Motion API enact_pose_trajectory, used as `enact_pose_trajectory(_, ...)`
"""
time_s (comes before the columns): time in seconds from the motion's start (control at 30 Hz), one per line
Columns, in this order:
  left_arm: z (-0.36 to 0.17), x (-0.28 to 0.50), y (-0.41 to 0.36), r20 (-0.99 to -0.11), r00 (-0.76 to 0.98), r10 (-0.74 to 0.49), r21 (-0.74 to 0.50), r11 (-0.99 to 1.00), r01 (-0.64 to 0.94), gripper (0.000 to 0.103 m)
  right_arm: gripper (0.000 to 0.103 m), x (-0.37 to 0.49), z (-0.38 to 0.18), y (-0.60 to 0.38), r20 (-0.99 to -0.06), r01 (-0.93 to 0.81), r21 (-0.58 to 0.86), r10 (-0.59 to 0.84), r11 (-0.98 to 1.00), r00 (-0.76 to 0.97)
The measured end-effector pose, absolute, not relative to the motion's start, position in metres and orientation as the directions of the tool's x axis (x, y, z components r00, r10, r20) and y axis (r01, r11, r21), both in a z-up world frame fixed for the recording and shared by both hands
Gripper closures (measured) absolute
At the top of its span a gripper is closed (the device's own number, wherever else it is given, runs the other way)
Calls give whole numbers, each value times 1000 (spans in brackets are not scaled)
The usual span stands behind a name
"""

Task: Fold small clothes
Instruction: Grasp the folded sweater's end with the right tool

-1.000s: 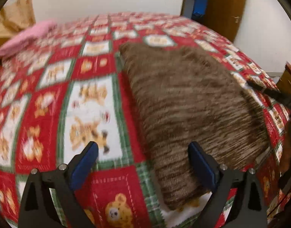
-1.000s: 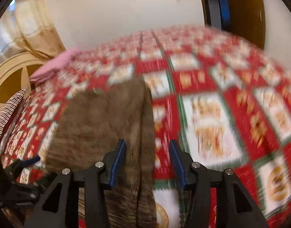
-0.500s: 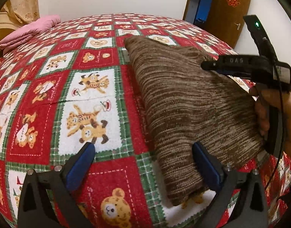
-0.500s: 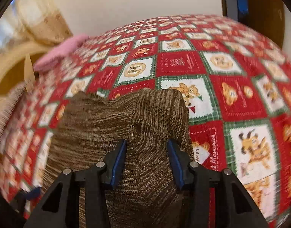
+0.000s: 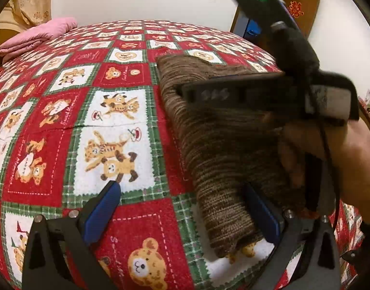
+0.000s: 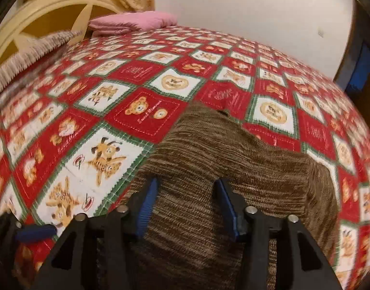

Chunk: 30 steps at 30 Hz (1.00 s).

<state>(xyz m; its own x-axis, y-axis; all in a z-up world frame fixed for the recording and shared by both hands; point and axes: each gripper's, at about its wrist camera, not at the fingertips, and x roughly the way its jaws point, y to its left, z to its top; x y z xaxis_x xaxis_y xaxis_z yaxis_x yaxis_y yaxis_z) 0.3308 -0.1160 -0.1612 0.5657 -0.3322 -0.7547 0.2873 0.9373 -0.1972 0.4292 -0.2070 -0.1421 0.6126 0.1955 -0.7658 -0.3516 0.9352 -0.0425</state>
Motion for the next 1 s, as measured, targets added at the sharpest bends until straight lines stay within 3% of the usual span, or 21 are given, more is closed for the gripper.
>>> enact_pose_trajectory(0.17, -158, 329, -96, -704, 580, -410, -312, 912, 265, 0, 50, 394, -118, -241, -738, -302, 1, 205, 953, 643)
enact_pose_trajectory(0.23, -159, 330, -91, -703, 585, -404, -327, 914, 239, 0, 50, 368, -107, -261, -706, -296, 80, 263, 952, 657)
enact_pose_trajectory(0.33, -160, 330, -104, -732, 588, -344, -249, 938, 240, 0, 49, 330, -108, -287, -683, -270, 103, 266, 957, 681)
enact_pose_trajectory(0.43, -162, 331, -122, -770, 583, -259, -138, 960, 245, 0, 50, 314, -142, -310, -740, -212, 58, 185, 976, 646)
enact_pose_trajectory(0.63, -154, 329, -109, -761, 584, -281, -168, 956, 242, 0, 49, 297, -143, -321, -680, -227, 106, 237, 968, 694)
enact_pose_trajectory(0.83, -134, 341, -121, -743, 597, -303, -145, 944, 297, 0, 49, 292, -123, -360, -572, -187, 287, 325, 940, 753)
enact_pose_trajectory(1.0, -153, 357, -145, -786, 555, -272, -109, 945, 309, 2, 49, 334, -127, -399, -587, -107, 455, 388, 884, 710)
